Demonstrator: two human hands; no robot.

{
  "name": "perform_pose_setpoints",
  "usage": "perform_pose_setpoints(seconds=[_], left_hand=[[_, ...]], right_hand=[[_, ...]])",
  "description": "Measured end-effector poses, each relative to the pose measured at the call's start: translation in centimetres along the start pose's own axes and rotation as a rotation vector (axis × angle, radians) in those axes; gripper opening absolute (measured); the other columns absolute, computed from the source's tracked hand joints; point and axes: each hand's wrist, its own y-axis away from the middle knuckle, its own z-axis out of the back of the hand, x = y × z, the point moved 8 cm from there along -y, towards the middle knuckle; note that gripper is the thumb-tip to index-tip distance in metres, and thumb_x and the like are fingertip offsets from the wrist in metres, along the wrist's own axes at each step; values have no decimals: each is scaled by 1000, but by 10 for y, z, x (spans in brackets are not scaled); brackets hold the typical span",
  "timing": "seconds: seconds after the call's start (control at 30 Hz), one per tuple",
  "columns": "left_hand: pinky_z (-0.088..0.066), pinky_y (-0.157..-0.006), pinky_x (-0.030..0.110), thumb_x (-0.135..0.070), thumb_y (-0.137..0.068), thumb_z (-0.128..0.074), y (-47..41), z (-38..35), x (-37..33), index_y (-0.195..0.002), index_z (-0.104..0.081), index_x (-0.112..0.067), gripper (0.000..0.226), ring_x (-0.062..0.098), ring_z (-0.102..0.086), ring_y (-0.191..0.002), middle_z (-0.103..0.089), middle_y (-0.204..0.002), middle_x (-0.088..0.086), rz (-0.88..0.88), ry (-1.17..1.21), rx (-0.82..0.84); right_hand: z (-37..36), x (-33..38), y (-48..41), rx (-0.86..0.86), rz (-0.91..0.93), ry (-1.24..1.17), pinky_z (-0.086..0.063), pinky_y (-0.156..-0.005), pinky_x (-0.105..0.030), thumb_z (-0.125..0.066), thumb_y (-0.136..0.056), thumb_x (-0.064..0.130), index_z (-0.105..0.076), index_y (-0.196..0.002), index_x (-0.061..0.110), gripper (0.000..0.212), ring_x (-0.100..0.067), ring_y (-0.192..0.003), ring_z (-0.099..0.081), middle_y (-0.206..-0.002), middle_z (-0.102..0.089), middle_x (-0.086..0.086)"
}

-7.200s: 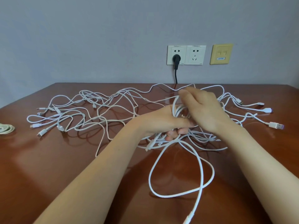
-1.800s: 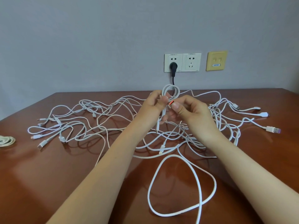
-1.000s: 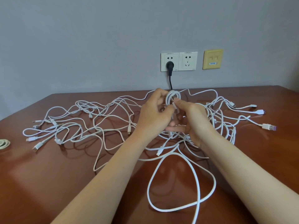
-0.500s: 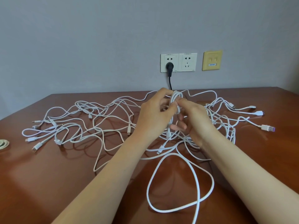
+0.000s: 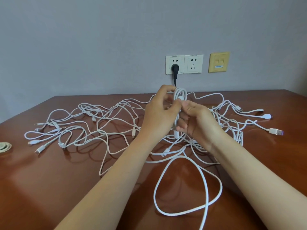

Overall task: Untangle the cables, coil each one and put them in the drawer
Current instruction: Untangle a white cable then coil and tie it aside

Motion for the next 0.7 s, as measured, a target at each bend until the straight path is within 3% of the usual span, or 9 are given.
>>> perform_pose_setpoints(seconds=[0.13, 0.2, 0.27, 0.37, 0.5, 0.63, 0.7], left_hand=[[-40, -64, 1, -11, -91, -55, -1, -5, 3, -97, -51, -31, 21, -13, -58, -71, -60, -87, -17, 5, 4, 24], [-45, -76, 10, -8, -90, -53, -1, -6, 6, -104, -57, -25, 23, 1, -62, -87, -65, -100, -6, 5, -28, 3], [-44, -80, 11, -4, -88, -53, -1, -3, 7, -112, -62, -19, 29, 11, -62, -95, -65, -111, 2, -19, -99, -23], [-42, -78, 5, -4, -87, -55, -3, -1, 8, -117, -64, -18, 33, 8, -62, -93, -67, -111, 1, -23, -137, -21], [-50, -91, 28, -8, -89, -56, -5, -3, 6, -122, -63, -19, 35, 13, -65, -94, -70, -103, 4, -23, -90, 29], [-47, -83, 12, -9, -89, -60, -3, -8, 3, -122, -62, -22, 36, 10, -65, -92, -68, -104, 5, -63, -79, 68], [-48, -84, 14, -15, -89, -61, -2, -10, 2, -119, -63, -22, 31, 10, -65, -93, -68, -105, 5, -56, -50, 69]], right_hand=[[5, 1, 2, -11, -46, 117, -34, -38, -18, -39, -97, 17, -54, -96, 10, 17, -7, -33, -29, -44, -34, 6], [9, 2, 1, -55, -37, 219, -31, -37, -17, -44, -96, 19, -56, -103, 7, 18, -6, -32, -30, -52, -47, 1], [12, 4, 2, -124, -1, 326, -30, -35, -16, -46, -96, 18, -56, -107, 4, 20, -8, -31, -31, -51, -48, 0], [14, 11, 4, -212, 88, 422, -27, -33, -12, -46, -97, 18, -51, -84, 10, 16, -10, -28, -30, -37, -36, 6], [21, 20, 8, -329, 167, 434, -29, -34, -15, -51, -94, 22, -42, -66, 18, 30, -3, -27, -33, -32, -36, 13], [25, 26, 10, -350, 217, 420, -29, -31, -15, -52, -94, 21, -47, -70, 15, 25, -2, -27, -33, -31, -36, 13], [26, 28, 9, -331, 232, 406, -30, -32, -15, -53, -93, 21, -44, -68, 14, 28, -2, -28, -33, -32, -35, 13]])
